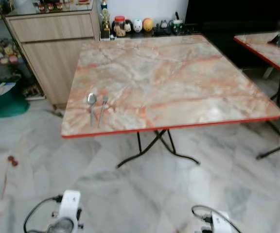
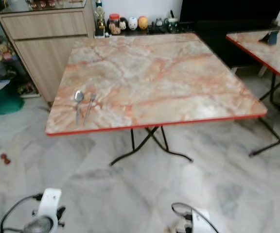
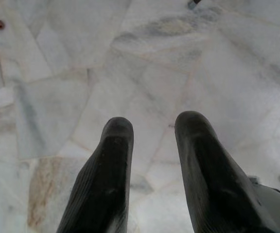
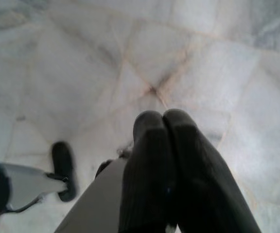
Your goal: Setting the table
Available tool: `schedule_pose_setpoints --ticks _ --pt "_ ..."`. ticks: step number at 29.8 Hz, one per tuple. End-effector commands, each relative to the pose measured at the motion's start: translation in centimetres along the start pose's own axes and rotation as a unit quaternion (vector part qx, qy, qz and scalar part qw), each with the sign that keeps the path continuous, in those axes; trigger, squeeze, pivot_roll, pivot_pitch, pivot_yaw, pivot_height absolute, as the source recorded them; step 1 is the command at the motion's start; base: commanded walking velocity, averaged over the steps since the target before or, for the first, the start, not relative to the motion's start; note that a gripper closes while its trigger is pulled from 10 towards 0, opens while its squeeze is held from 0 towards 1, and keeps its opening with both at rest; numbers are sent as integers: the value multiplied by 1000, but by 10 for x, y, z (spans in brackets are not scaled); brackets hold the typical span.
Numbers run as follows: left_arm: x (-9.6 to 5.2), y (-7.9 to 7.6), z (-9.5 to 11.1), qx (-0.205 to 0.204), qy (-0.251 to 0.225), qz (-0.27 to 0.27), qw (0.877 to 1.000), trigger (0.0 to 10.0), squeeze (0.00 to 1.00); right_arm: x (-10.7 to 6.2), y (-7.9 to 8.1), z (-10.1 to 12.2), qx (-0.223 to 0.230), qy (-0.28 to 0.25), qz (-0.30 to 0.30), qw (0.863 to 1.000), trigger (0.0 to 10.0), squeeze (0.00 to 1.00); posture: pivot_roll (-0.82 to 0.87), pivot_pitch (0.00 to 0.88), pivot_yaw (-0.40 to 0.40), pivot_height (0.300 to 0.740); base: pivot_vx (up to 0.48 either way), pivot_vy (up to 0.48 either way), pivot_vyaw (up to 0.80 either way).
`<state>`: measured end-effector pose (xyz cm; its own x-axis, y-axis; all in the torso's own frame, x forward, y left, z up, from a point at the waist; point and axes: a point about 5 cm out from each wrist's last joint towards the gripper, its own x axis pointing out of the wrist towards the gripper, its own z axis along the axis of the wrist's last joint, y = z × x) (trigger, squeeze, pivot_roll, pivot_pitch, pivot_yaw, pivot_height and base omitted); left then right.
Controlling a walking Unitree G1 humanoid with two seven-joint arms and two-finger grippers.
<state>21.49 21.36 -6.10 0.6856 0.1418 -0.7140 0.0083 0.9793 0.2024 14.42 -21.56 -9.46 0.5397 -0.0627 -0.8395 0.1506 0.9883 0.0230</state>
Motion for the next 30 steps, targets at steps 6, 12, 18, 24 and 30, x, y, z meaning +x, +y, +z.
schedule_pose_setpoints --ticks 6,12,18,24,30 --pt "-1 8 -5 4 12 13 1000 10000 0 2 5 4 5 -5 5 1000 10000 0 73 1 -11 740 0 321 0" --pt "-1 7 -5 4 13 12 1000 10000 0 2 5 5 1 -7 3 1000 10000 0 71 1 -12 740 0 324 0" --pt "-1 6 -7 3 15 14 1000 10000 0 2 5 6 -9 -8 6 1000 10000 0 72 0 -14 740 0 322 335" --pt "-2 7 -9 1 19 19 1000 10000 0 2 6 5 -4 -7 11 1000 10000 0 71 0 -12 740 0 322 760" --pt "-2 7 -8 0 18 21 1000 10000 0 2 7 4 0 -5 16 1000 10000 0 68 0 -10 740 0 305 407"
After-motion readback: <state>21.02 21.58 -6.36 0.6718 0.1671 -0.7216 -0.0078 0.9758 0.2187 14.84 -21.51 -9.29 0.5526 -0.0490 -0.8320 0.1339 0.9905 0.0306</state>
